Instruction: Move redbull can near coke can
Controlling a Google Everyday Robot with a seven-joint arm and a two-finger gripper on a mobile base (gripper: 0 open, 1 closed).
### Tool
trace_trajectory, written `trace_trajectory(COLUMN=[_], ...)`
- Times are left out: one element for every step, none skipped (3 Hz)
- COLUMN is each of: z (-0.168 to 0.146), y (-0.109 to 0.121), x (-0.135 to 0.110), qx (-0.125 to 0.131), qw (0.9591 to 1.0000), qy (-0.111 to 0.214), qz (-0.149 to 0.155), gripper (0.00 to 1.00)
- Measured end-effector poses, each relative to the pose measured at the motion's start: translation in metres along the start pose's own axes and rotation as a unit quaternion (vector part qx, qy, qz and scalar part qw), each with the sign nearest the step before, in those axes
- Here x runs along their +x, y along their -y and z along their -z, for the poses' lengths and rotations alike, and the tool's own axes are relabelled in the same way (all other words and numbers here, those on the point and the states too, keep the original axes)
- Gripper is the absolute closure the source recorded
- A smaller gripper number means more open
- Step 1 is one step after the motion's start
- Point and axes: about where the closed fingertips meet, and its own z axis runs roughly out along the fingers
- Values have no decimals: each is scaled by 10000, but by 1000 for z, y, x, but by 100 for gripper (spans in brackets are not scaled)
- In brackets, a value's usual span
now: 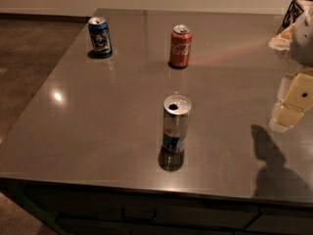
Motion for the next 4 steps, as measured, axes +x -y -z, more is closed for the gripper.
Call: trace_trajectory(z=[0, 0, -12, -28], y=[0, -4, -20, -41], x=[0, -14, -45, -85], qx=[0, -105, -458, -853], qw=[10000, 9997, 9966, 9891], qy=[2, 213, 637, 1156], qz=[1, 94, 239, 314], gripper=[0, 0, 0, 0])
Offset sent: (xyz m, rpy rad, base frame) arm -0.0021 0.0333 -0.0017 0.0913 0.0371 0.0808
